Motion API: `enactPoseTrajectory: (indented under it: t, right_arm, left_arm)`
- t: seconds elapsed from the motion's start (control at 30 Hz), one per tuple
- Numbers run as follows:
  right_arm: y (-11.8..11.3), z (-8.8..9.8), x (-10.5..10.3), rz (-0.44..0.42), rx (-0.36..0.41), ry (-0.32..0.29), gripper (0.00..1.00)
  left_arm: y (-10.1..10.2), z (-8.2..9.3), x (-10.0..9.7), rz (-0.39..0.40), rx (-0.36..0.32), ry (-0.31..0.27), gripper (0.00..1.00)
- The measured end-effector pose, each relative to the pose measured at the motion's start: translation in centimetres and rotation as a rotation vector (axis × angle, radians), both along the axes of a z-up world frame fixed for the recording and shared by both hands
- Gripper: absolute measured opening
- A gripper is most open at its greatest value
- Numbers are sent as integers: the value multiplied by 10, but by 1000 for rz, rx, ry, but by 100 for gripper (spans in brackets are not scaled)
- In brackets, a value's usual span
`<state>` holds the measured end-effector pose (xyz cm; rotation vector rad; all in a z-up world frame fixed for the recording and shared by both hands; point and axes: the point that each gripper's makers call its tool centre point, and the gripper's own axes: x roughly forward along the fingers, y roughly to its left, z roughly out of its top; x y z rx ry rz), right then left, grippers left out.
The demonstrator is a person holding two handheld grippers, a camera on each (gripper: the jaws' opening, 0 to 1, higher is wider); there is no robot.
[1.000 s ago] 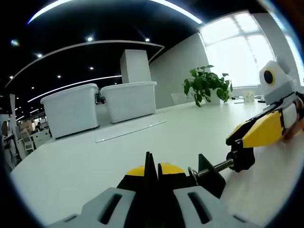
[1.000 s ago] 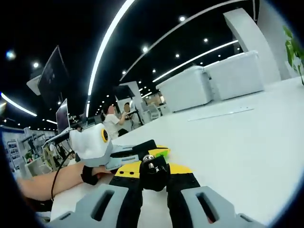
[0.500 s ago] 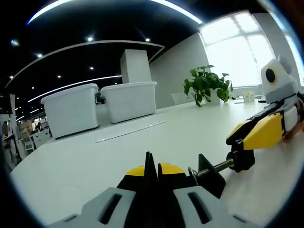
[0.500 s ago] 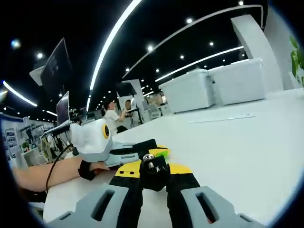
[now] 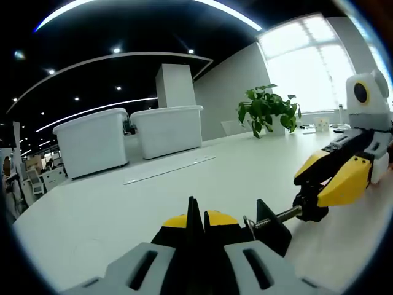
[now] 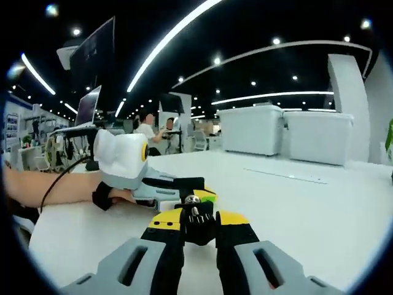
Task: Clamp the fixed fixture on the desktop, loosen the retaining clip, secure it to the edge of the desk, and tighten the retaining clip.
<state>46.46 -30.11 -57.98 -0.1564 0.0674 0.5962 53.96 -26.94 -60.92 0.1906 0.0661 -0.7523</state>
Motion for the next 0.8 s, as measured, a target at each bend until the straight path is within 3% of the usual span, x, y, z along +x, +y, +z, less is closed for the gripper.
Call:
enactPoseTrajectory:
  t: [0.07,0.23,0.5,0.8]
  right_arm:
    - [1,-1,0,0,-41,-22,19]
    - [0,-1,1,0,-41,-21,19]
    - [1,-2,-1,-3,-116,-66,19]
    - [7,0,-5,8,-334,-204,19]
  left_arm:
    - [0,0,0,0,0,0,7]
    - [0,0,0,-1,0,0,7]
    - [-1,0,0,-1,0,0,7]
    - [-1,0,0,0,0,1,7]
